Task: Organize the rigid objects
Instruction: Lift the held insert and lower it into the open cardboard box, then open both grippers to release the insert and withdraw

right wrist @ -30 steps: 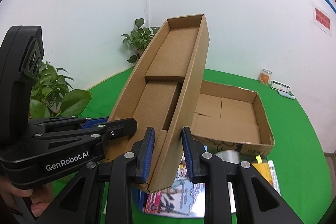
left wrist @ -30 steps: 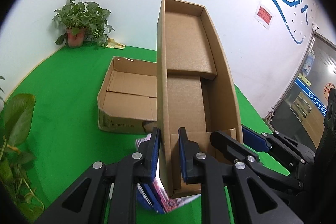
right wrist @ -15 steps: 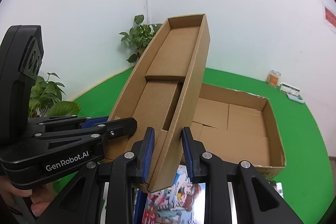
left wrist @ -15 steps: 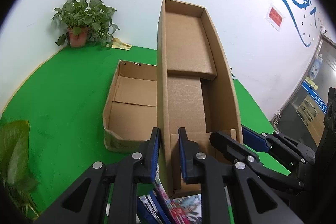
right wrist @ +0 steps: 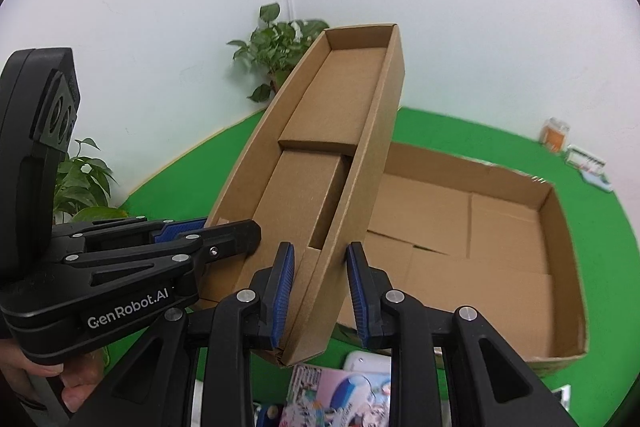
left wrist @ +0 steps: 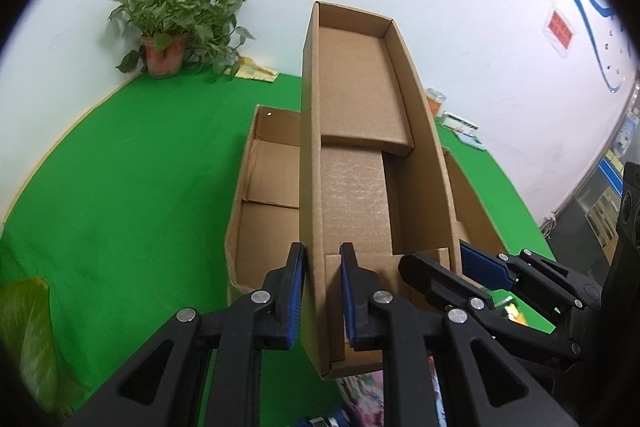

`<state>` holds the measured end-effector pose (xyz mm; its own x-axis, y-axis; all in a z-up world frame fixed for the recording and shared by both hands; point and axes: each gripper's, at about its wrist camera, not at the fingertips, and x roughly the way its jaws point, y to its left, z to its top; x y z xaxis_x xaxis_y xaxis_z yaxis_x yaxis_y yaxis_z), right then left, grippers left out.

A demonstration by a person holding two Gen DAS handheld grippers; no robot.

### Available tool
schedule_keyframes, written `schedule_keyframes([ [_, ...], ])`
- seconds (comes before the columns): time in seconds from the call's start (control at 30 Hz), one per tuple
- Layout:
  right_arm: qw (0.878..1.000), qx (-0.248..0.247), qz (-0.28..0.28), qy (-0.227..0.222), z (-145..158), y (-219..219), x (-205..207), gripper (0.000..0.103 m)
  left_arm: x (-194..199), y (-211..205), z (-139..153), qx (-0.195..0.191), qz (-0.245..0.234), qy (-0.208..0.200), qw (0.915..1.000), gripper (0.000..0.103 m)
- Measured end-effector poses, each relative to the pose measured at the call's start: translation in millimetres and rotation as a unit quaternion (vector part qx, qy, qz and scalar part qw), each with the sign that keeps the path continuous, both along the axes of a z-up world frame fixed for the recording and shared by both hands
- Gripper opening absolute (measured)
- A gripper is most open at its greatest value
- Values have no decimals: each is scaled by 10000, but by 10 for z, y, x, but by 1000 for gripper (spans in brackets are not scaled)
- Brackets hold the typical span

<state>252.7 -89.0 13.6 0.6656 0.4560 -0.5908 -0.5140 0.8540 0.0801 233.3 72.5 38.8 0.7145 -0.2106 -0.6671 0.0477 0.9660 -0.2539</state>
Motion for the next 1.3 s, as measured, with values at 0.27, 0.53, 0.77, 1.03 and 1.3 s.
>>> schedule_keyframes([
  [0.27,9987,140,189,450,-375,224,676,25,357,94,-255,225,132,346,9991,16],
  [0.53,9894,474,332,1335,-904,283,1234,25,634,91,-501,586,203,768,9951,18],
  [0.77,9875,572,281,1444,-1021,248,1484,25,806,12,-498,709,97,897,9934,18],
  [1.03,9791,409,329,1966,-1238,258,1619,23,931,101,-782,556,114,1392,9886,20],
  [1.3,9777,240,151,2083,-1434,465,1738,26,578,147,-578,672,285,907,9932,21],
])
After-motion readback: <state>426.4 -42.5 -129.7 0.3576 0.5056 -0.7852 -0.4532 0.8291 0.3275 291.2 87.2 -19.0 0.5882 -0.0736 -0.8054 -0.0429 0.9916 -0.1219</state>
